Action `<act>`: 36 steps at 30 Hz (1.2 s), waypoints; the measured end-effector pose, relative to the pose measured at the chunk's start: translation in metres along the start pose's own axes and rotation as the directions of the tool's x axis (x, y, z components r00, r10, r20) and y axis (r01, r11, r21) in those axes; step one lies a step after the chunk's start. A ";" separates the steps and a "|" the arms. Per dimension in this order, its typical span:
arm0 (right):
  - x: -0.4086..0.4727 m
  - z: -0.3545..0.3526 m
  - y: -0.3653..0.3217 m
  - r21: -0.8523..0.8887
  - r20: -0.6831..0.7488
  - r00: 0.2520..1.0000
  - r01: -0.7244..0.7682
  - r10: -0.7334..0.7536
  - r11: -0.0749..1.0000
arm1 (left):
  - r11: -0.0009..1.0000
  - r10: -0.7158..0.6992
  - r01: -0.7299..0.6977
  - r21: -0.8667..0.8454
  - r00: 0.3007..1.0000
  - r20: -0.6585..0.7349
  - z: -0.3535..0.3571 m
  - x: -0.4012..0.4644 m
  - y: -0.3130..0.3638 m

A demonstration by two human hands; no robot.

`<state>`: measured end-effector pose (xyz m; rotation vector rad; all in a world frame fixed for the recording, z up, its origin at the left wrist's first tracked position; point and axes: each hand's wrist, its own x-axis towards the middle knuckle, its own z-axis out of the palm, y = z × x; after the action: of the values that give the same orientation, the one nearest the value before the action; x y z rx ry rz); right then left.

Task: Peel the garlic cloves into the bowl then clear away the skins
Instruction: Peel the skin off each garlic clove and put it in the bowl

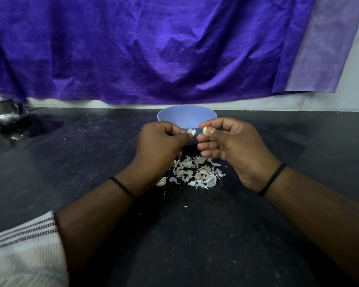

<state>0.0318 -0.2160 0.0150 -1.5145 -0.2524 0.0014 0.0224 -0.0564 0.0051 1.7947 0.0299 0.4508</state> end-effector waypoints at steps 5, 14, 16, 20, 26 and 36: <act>0.001 -0.003 -0.001 0.006 0.028 0.999 -0.017 0.016 1.000 | 0.991 0.035 -0.039 0.132 0.999 0.031 -0.002 -0.002 0.000; 0.003 -0.010 -0.004 -0.028 -0.071 0.997 -0.035 0.033 0.999 | 0.988 0.131 -0.137 0.076 0.987 0.089 0.003 -0.008 0.004; 0.003 -0.009 -0.004 -0.020 -0.059 0.998 -0.033 0.032 0.999 | 0.985 0.160 -0.166 0.055 0.982 0.097 0.003 -0.008 0.005; 0.003 -0.008 -0.002 -0.015 -0.040 0.999 -0.028 0.027 0.999 | 0.980 0.182 -0.187 0.060 0.980 0.081 0.004 -0.007 0.003; 0.001 -0.004 0.002 -0.039 -0.019 1.000 -0.005 0.004 0.999 | 0.955 0.248 -0.254 0.155 0.967 0.057 0.005 -0.007 0.002; 0.002 -0.002 0.004 -0.138 -0.093 0.990 0.096 -0.110 0.986 | 0.834 0.359 -0.364 0.415 0.929 0.093 0.003 -0.007 0.000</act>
<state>0.0344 -0.2171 0.0109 -1.6278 -0.2541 -0.1767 0.0172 -0.0604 0.0023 2.2474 -0.2437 0.7500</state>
